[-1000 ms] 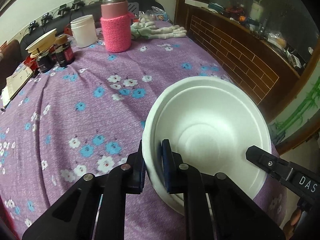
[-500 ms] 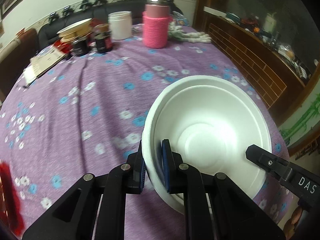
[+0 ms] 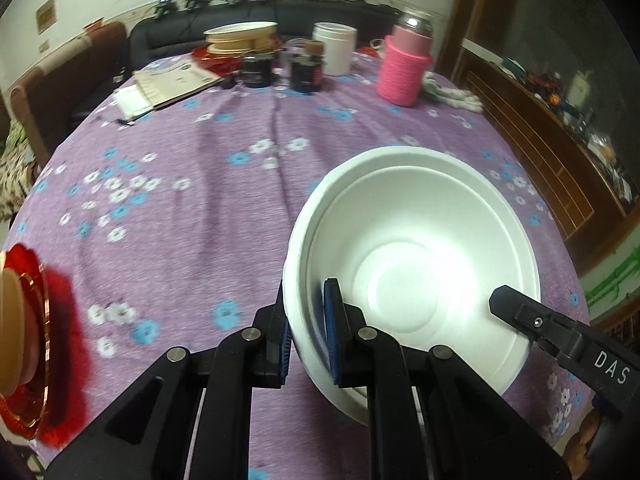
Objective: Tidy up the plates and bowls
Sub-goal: 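Lift the second foam bowl with the left tool and carry it toward the stack, then lower the second foam bowl with the left tool onto the stacked bowls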
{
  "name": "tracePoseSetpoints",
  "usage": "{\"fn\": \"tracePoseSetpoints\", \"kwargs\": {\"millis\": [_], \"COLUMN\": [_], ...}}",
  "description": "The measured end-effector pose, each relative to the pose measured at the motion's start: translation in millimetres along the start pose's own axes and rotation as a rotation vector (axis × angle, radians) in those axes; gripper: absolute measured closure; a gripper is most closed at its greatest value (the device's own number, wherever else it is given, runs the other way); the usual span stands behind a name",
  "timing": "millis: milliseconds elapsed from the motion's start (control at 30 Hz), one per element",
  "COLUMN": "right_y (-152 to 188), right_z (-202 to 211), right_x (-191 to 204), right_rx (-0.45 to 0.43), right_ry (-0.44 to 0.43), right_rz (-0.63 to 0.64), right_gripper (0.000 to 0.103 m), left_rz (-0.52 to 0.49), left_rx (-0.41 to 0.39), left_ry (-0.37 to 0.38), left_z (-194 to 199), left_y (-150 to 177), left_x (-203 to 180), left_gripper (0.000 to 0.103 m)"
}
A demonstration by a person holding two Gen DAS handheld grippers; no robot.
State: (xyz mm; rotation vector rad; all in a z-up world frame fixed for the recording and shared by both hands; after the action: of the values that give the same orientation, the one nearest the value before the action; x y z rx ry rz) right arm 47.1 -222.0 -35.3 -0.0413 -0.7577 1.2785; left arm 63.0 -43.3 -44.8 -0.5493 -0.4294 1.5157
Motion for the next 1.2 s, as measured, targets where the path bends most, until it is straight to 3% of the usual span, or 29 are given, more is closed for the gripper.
{"fn": "tracePoseSetpoints", "kwargs": {"millis": [700, 1200], "right_y": [26.6, 42.9], "right_z": [-28.5, -39.3], "right_x": [120.0, 186.9], "right_rx": [0.073, 0.107], "right_ry": [-0.134, -0.208], "right_rz": [0.206, 0.311], "right_gripper": [0.094, 0.094], "left_rz": [0.211, 0.327], "left_rx": [-0.066, -0.110], "left_ry": [-0.113, -0.179], "left_z": [45.7, 68.6], "left_y": [11.3, 13.7], "left_x": [114.7, 172.3], "left_gripper": [0.091, 0.091]}}
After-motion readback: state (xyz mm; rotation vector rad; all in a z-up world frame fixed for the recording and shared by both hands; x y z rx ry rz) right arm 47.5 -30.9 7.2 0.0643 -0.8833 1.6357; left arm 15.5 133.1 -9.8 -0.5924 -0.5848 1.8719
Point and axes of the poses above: each gripper's, at about its wrist camera, not at the fingertips, and z roughly against the way its jaws point, x to its left, y to its underside, the point moved 5 cm from there along -z, roughly the way its jaws point, and after that the axes turned 2 degrees about -z, right-handed, at the moved point
